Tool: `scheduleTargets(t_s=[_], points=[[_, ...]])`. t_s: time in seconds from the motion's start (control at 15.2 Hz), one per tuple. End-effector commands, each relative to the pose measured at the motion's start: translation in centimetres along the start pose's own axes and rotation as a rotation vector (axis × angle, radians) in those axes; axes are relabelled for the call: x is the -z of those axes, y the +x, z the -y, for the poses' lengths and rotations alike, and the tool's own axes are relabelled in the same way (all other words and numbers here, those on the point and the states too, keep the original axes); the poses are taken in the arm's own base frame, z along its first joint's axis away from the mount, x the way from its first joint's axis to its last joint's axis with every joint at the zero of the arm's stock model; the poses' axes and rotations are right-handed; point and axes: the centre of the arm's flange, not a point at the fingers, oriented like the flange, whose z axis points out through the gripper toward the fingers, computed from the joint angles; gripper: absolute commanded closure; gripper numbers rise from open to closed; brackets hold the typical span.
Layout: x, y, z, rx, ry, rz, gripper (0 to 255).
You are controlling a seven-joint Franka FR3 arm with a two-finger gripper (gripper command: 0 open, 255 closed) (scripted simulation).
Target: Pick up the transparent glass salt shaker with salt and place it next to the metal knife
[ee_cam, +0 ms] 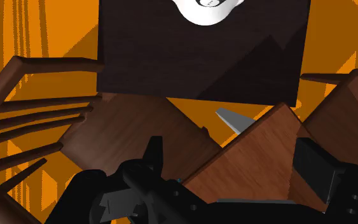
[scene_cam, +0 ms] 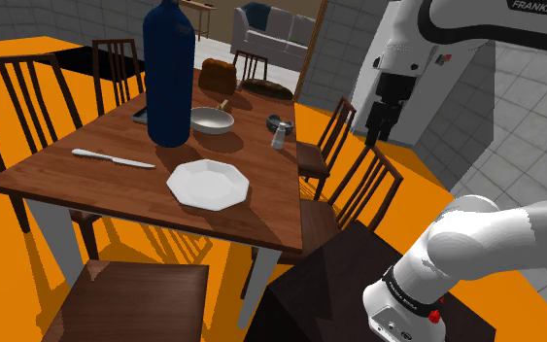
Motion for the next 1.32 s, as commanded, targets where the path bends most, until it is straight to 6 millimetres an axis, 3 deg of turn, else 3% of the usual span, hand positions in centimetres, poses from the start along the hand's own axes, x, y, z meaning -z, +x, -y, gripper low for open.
scheduleTargets(t_s=[0.0, 1.25], points=[[0.0, 0.0, 0.0, 0.0, 0.0, 0.0, 0], [-5.0, 21.0, -8.9, 0.113, -0.074, -0.093, 0]])
